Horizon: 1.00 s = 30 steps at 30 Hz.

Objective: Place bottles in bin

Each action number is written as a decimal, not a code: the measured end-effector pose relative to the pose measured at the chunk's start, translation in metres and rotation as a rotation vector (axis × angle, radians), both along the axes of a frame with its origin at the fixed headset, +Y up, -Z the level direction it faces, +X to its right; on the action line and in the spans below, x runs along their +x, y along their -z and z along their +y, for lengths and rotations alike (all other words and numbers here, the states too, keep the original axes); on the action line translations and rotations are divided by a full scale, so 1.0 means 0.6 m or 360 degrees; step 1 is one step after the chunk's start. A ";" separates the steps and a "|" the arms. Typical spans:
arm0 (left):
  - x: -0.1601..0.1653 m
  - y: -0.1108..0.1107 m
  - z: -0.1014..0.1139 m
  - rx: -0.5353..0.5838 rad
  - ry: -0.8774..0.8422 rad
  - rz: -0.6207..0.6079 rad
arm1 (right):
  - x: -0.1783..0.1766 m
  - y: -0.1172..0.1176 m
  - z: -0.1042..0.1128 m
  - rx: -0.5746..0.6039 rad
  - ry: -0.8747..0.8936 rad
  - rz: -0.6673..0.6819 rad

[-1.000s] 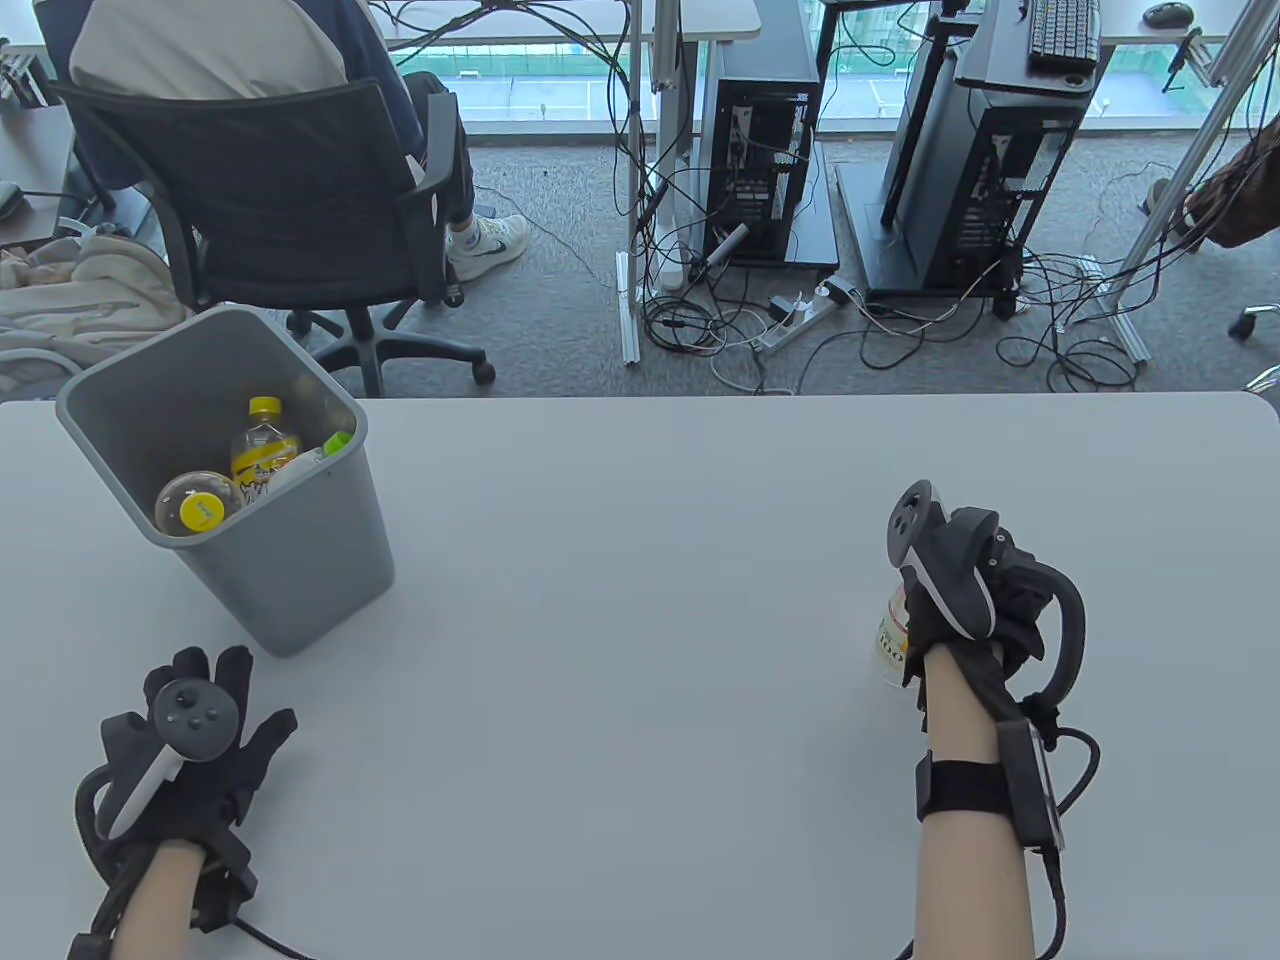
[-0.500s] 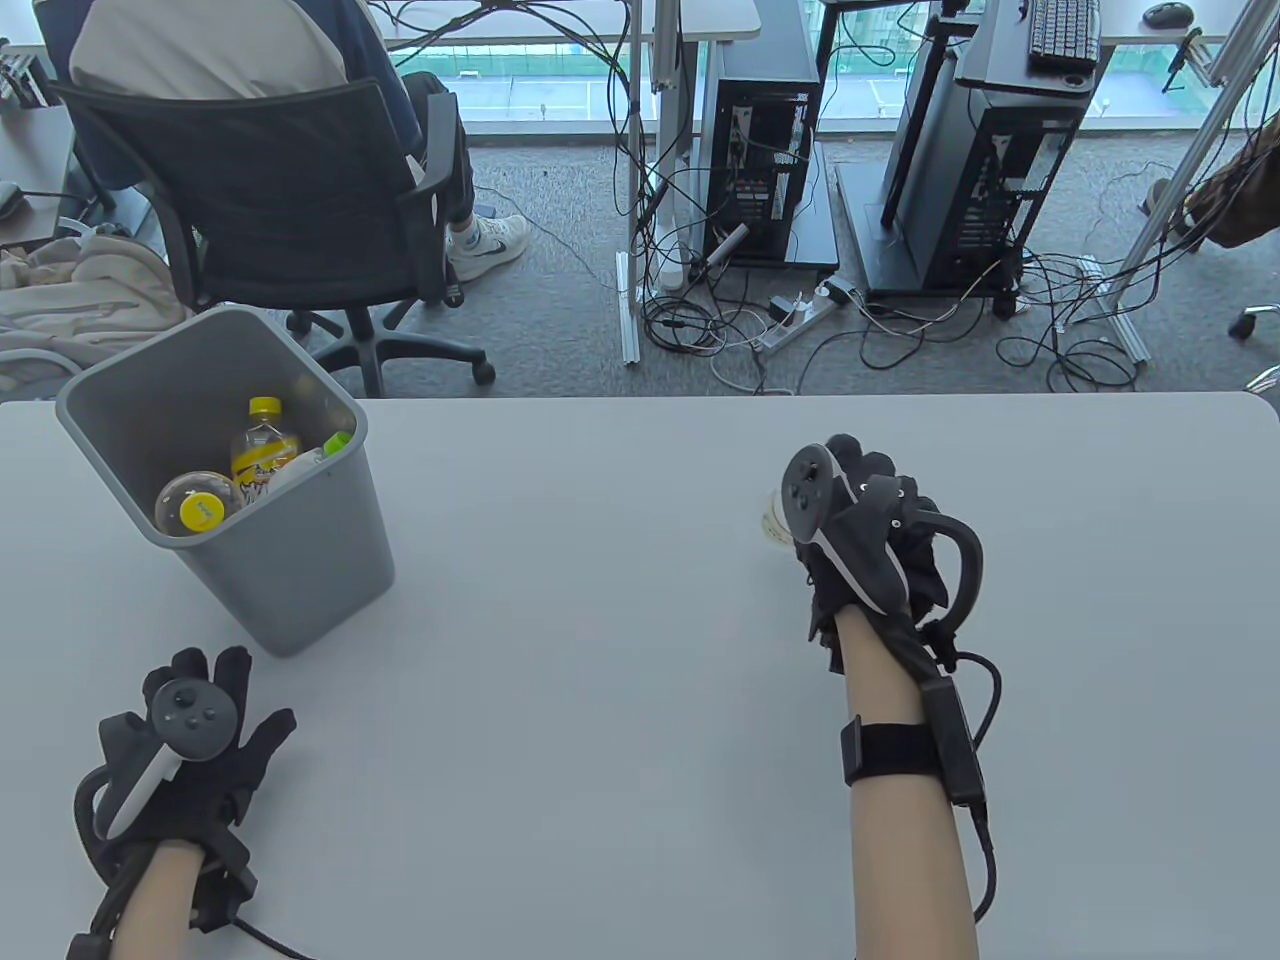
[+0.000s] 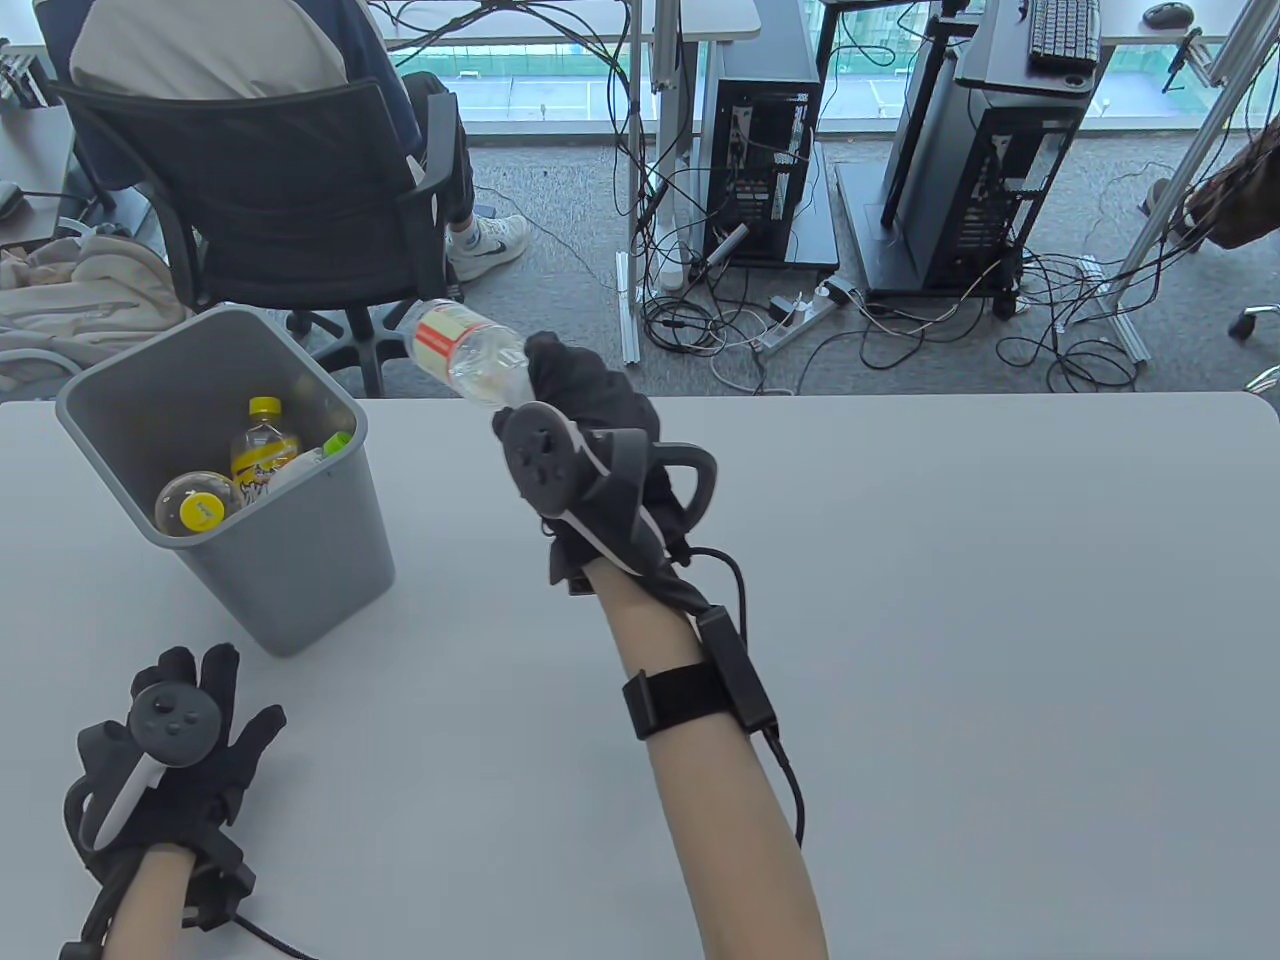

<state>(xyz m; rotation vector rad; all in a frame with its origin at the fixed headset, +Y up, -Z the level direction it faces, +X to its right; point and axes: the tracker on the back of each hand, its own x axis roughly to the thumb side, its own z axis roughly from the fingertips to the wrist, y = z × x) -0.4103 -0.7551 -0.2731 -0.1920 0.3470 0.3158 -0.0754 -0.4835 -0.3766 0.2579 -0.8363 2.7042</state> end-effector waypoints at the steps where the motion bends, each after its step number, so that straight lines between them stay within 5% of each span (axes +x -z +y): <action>1: -0.001 -0.001 0.001 0.0009 0.0000 0.0004 | -0.017 -0.001 0.000 -0.0002 0.0001 0.0038; 9: 0.001 -0.009 0.001 0.0021 0.0043 0.0021 | -0.159 -0.007 -0.047 -0.0105 0.0037 0.0296; 16: 0.002 -0.010 0.001 -0.0006 0.0049 0.0032 | -0.210 0.000 -0.119 -0.0209 0.0021 0.0385; 23: 0.006 -0.010 0.002 -0.0019 0.0071 0.0011 | -0.150 0.010 -0.205 -0.0313 0.0028 0.0358; 30: 0.007 -0.008 0.005 0.0028 0.0043 -0.0019 | 0.001 0.009 -0.295 -0.0401 -0.0201 0.0199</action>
